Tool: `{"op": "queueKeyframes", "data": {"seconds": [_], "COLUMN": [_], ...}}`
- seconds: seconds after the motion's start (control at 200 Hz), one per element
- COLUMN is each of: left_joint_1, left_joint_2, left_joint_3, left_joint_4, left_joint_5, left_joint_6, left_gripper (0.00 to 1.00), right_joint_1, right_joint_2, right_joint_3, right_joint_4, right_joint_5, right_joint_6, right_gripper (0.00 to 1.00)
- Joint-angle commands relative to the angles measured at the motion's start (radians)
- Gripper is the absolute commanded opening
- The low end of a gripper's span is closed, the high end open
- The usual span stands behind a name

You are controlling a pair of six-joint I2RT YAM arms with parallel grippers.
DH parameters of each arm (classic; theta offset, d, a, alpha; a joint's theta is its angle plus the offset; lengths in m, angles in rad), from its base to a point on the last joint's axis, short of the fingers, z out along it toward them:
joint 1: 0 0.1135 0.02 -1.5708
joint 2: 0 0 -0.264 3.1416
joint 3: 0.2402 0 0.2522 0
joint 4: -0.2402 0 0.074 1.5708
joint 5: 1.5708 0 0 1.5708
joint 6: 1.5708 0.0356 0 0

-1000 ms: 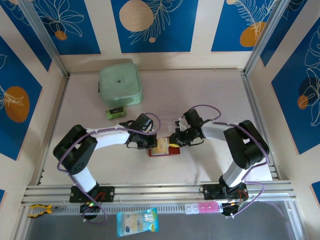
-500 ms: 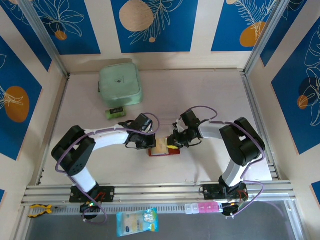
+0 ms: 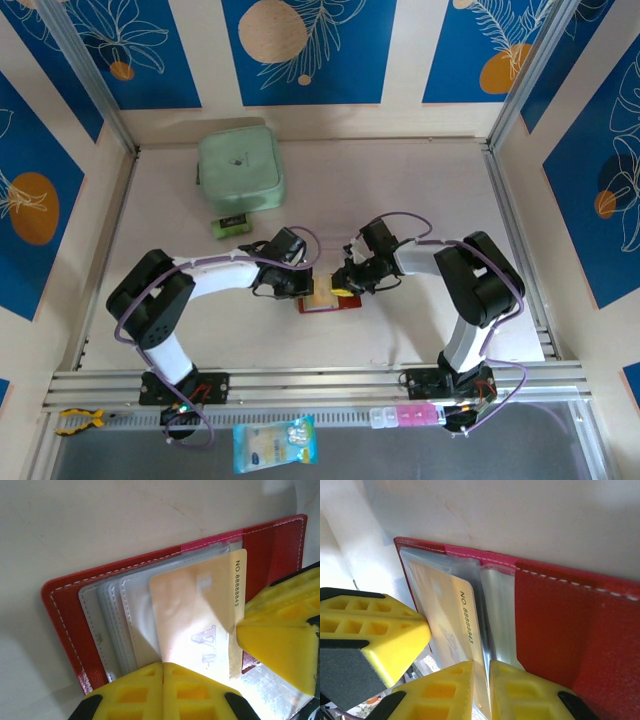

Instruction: Take the credit cards out of the card holder

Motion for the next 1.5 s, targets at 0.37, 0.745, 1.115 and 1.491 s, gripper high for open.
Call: {"op": "queueKeyframes", "data": {"seconds": [0.37,0.745,1.115,1.491], "left_joint_1": [-0.008,-0.008,-0.008,-0.008], "left_joint_2": [0.036,0.041,0.041,0.035], "left_joint_3": [0.004,0.007,0.001,-0.001], "left_joint_4": [-0.043,-0.059,-0.055,-0.039], "left_joint_5": [-0.003,-0.012,-0.014,-0.009], "left_joint_6": [0.024,0.031,0.027,0.027], "left_gripper": [0.0,0.0,0.0,0.0], "right_joint_1": [0.008,-0.022,-0.076,-0.06], "right_joint_2": [0.024,-0.033,-0.094,-0.149], "right_joint_3": [0.02,0.001,0.004,0.079], "right_joint_4": [0.021,-0.058,-0.19,-0.351], "right_joint_5": [-0.061,0.009,0.067,0.14], "right_joint_6": [0.008,-0.043,-0.134,-0.215], "right_gripper": [0.12,0.04,0.04,0.04]}}
